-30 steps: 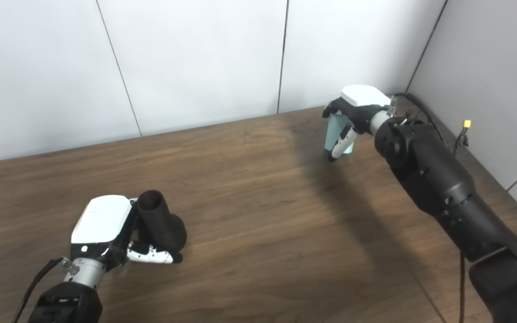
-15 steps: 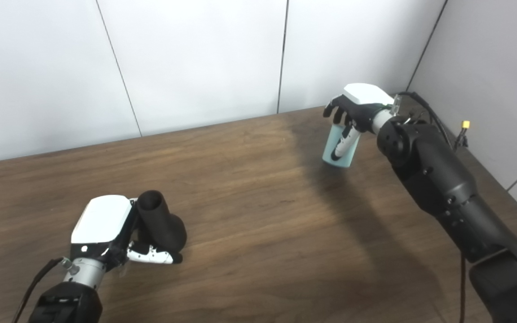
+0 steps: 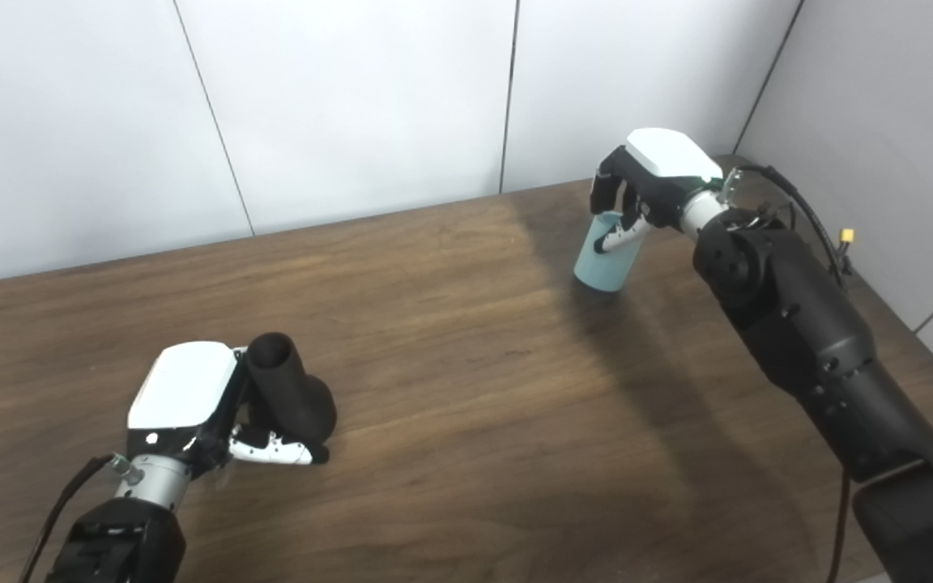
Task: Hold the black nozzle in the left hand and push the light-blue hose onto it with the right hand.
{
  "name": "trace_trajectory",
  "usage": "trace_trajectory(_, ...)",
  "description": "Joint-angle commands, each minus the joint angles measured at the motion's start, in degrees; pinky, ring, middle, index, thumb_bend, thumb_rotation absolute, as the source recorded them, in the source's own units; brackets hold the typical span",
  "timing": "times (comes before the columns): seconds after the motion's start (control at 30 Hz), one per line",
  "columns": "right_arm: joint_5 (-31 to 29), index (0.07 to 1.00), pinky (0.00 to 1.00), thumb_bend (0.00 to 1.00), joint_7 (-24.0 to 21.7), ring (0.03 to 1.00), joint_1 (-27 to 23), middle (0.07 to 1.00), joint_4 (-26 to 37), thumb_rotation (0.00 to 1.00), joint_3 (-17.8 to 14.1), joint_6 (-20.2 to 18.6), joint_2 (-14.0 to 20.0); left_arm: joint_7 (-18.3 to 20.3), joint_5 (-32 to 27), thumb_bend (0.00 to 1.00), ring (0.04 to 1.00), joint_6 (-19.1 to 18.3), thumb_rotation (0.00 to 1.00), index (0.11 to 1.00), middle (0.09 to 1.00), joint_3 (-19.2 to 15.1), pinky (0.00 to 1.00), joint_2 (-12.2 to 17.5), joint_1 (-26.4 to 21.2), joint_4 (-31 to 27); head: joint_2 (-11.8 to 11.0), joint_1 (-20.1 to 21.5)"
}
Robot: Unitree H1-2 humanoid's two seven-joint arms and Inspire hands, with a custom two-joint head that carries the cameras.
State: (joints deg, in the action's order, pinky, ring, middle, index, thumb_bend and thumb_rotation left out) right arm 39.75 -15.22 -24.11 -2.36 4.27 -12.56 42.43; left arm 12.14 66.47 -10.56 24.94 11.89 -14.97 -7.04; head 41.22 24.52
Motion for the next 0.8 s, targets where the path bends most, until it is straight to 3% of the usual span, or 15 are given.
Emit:
trace_trajectory(0.0, 0.1, 0.433, 0.42, 0.50, 2.4, 0.471, -1.9, 0.515, 1.4, 0.00, -1.6, 0.8, 1.1, 0.0, 0.9, 0.53, 0.482, 0.0, 0.00, 0.493, 0.445, -0.1, 0.35, 0.0, -0.6, -1.7, 0.1, 0.0)
trace_trajectory(0.47, -0.5, 0.464, 0.39, 0.50, 2.4, 0.419, -2.2, 0.496, 2.0, 0.00, -1.5, 1.5, 1.3, -0.2, 1.0, 0.53, 0.460, -0.2, 0.00, 0.494, 0.431, -0.1, 0.34, -0.3, -0.5, -1.8, 0.1, -0.1)
trace_trajectory(0.77, -1.0, 0.454, 0.45, 0.50, 1.3, 0.447, -2.8, 0.508, 3.0, 0.00, -1.5, 2.8, 2.2, 0.2, 1.1, 0.53, 0.472, -0.4, 0.00, 0.493, 0.443, 0.0, 0.34, -0.4, -0.6, -1.8, 0.2, -0.3)
